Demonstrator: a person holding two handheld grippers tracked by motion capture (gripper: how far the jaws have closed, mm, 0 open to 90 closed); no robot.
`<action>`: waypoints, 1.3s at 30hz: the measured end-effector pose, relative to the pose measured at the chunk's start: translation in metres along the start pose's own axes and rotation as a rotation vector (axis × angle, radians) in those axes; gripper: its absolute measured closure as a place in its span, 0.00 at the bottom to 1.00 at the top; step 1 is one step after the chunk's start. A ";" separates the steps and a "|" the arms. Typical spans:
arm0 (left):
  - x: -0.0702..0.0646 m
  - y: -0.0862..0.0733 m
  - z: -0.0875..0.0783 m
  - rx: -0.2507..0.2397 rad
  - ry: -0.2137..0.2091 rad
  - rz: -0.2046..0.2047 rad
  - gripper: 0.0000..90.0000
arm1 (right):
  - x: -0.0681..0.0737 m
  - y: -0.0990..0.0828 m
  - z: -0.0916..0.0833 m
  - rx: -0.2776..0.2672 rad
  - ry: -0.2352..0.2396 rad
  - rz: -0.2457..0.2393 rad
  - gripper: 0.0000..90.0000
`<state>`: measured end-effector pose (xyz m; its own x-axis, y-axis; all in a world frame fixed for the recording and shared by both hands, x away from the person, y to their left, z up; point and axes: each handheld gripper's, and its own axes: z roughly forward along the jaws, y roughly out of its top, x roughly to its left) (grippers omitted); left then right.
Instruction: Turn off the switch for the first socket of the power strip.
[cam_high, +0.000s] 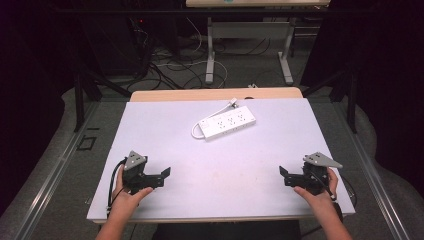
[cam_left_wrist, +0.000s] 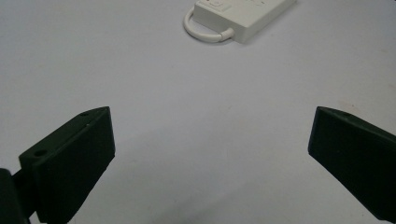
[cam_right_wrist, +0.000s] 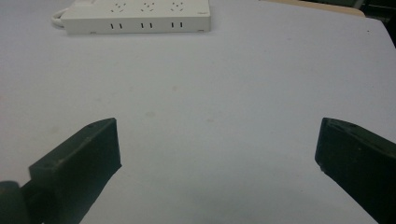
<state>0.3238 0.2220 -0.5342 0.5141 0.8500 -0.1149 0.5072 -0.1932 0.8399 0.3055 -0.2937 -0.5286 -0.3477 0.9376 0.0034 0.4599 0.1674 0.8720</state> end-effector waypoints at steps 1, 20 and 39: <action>0.000 0.000 0.000 -0.001 0.002 0.000 0.00 | 0.001 0.000 0.000 0.002 0.001 0.005 0.00; -0.005 -0.002 -0.006 -0.004 0.015 0.026 0.00 | 0.034 0.042 0.017 -0.010 0.071 -0.073 0.00; -0.005 -0.003 -0.009 -0.006 0.007 0.019 0.01 | 0.054 0.111 0.035 0.021 0.139 -0.134 0.11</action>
<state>0.3135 0.2231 -0.5318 0.5183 0.8499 -0.0952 0.4936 -0.2063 0.8449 0.3657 -0.2140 -0.4489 -0.5156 0.8557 -0.0429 0.4186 0.2953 0.8588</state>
